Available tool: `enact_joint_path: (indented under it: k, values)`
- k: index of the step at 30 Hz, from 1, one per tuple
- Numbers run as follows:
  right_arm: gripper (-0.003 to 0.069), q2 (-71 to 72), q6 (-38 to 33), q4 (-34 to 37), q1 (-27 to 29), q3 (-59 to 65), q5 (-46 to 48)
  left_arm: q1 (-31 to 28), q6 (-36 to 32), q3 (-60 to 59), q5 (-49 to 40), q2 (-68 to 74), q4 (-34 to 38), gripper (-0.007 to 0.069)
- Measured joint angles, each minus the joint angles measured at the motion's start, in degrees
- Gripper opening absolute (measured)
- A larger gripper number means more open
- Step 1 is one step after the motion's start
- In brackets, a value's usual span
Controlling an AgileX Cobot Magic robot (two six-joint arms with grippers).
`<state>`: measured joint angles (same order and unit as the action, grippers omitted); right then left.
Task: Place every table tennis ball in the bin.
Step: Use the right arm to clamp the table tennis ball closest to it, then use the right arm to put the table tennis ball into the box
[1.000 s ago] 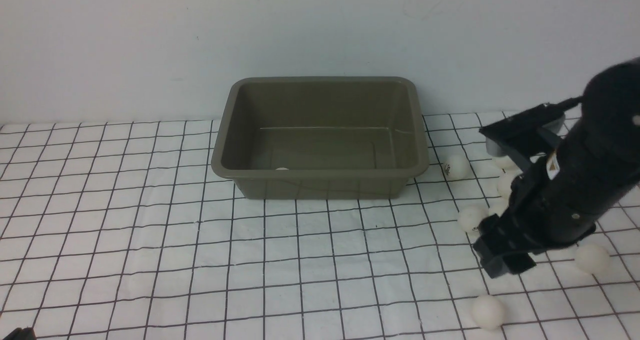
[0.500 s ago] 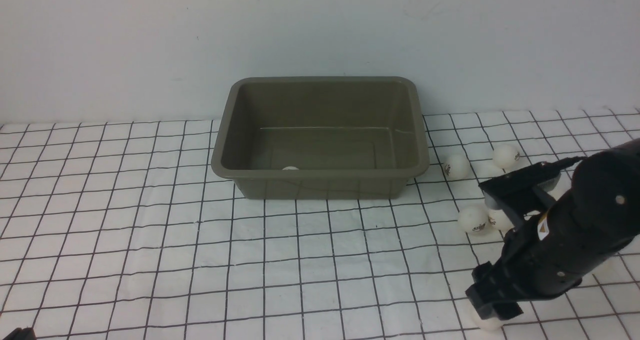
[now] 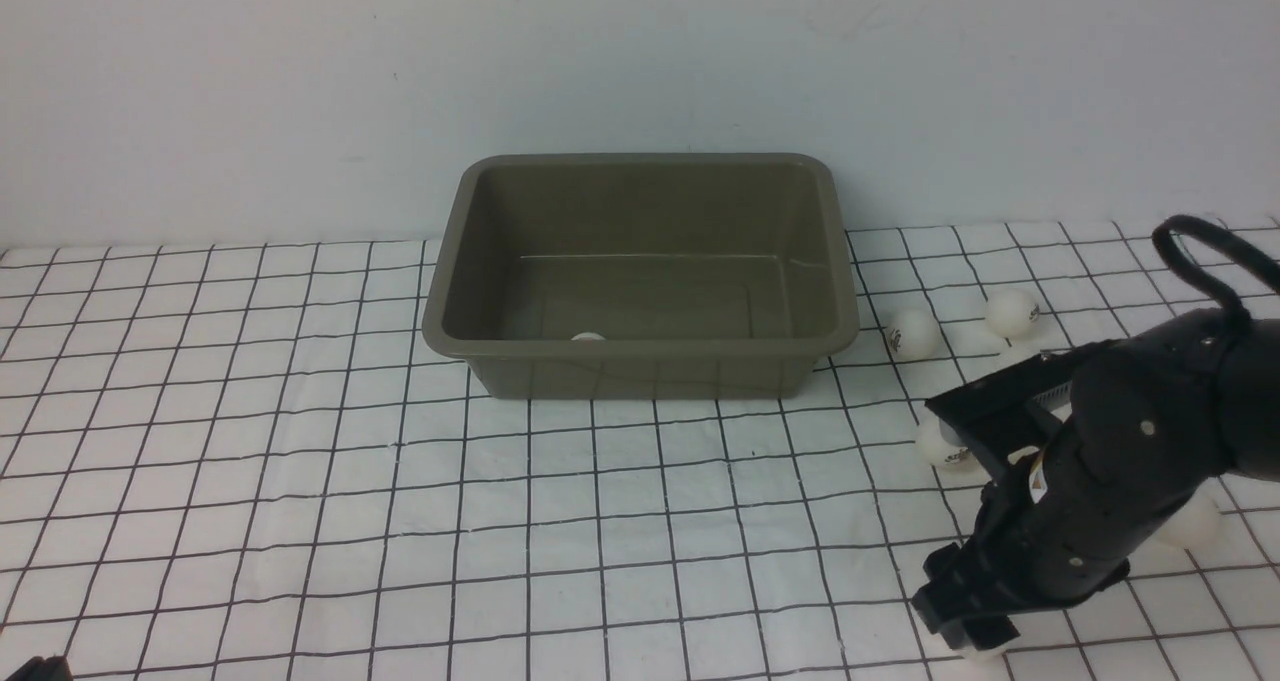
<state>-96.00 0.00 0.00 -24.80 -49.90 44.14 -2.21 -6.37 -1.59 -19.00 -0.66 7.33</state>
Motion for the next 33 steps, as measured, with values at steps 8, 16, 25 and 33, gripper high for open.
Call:
enact_joint_path:
  k: [8, 16, 25, 33]
  values:
    - [0.0421, -3.9, 0.0, 0.0, 0.0, -0.1, -0.9, 0.0, 0.0, 0.0, 0.0, 0.0, 0.0, -0.0004]
    - [0.0361, -3.9, -1.4, 1.6, 0.0, -7.5, 4.9, 0.0, 0.0, 0.0, 0.0, 0.0, 0.0, -0.0004]
    - [0.0361, -4.4, -7.1, 9.7, 0.0, -25.4, 14.3, 0.0, 0.0, 0.0, 0.0, 0.0, 0.0, -0.0004]
    - [0.0361, -15.7, -8.7, 9.2, 0.0, -51.0, 14.6, 0.0, 0.0, 0.0, 0.0, 0.0, 0.0, -0.0004]
